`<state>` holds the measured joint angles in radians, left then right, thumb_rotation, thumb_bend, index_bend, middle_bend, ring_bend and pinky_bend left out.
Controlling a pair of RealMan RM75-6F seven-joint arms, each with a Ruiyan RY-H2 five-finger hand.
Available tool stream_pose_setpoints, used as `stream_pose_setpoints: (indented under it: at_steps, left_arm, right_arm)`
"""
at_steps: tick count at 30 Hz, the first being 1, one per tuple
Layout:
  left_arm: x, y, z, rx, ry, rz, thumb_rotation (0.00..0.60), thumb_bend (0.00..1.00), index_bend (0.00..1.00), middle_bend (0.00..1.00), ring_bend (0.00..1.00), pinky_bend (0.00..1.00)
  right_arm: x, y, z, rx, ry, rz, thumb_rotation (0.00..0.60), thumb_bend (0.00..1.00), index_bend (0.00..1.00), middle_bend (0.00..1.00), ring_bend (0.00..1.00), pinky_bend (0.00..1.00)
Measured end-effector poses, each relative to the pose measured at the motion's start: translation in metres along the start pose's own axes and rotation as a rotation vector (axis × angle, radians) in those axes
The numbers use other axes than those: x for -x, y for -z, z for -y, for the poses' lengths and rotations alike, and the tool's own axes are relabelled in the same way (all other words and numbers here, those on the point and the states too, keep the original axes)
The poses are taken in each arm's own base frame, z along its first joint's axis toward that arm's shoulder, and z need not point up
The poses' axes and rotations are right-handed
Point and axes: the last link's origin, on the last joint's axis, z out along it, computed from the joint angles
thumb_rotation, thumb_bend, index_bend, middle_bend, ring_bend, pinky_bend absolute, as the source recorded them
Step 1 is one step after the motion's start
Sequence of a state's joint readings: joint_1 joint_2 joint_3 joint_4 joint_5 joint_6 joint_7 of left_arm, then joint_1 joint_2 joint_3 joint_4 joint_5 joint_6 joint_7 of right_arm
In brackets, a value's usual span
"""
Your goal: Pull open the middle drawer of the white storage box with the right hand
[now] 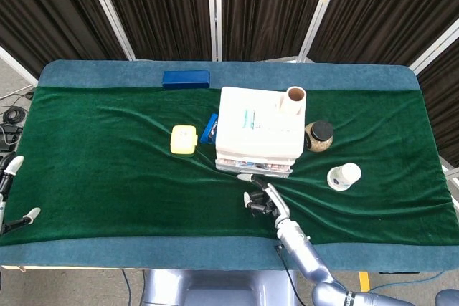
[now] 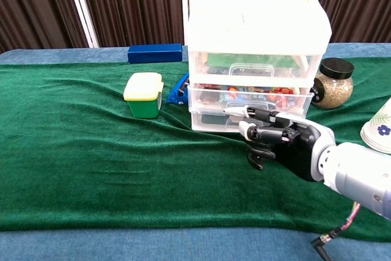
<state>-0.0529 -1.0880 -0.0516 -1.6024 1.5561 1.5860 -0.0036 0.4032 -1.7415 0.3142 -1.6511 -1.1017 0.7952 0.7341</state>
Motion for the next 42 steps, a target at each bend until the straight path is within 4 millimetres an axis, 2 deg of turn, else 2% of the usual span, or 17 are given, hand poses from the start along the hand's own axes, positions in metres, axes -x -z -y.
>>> stream_pose_setpoints:
  at_steps: [7, 13, 21, 27, 38, 42]
  left_arm:
    - [0.000, 0.000, 0.000, 0.000, -0.002, 0.001, 0.600, 0.13, 0.00, 0.00, 0.00, 0.00]
    - [0.000, 0.000, 0.000, -0.001, -0.002, 0.001, 0.600, 0.13, 0.00, 0.00, 0.00, 0.00]
    - [-0.001, 0.001, 0.000, -0.006, -0.004, -0.009, 0.600, 0.13, 0.00, 0.00, 0.00, 0.00]
    - [-0.001, 0.001, 0.000, -0.008, -0.005, -0.011, 0.600, 0.13, 0.00, 0.00, 0.00, 0.00]
    - [-0.003, 0.002, 0.001, -0.011, -0.002, -0.016, 0.600, 0.13, 0.00, 0.00, 0.00, 0.00]
    - [-0.003, 0.002, 0.001, -0.010, -0.002, -0.016, 0.600, 0.13, 0.00, 0.00, 0.00, 0.00]
  right_arm:
    - [-0.002, 0.008, -0.001, -0.010, 0.008, 0.002, 0.600, 0.53, 0.28, 0.90, 0.92, 0.79]
    - [-0.006, 0.017, 0.001, -0.083, 0.086, -0.033, 0.600, 0.53, 0.27, 0.89, 0.92, 0.79]
    - [-0.007, 0.039, 0.012, -0.254, 0.372, -0.074, 0.600, 0.53, 0.27, 0.89, 0.92, 0.79]
    - [-0.004, 0.048, 0.025, -0.301, 0.621, -0.102, 0.600, 0.52, 0.27, 0.89, 0.92, 0.79]
    - [-0.009, 0.039, 0.037, -0.258, 1.040, -0.224, 0.600, 0.52, 0.24, 0.89, 0.92, 0.79]
    - [-0.014, 0.033, 0.037, -0.213, 1.114, -0.287, 0.600, 0.52, 0.24, 0.89, 0.92, 0.79]
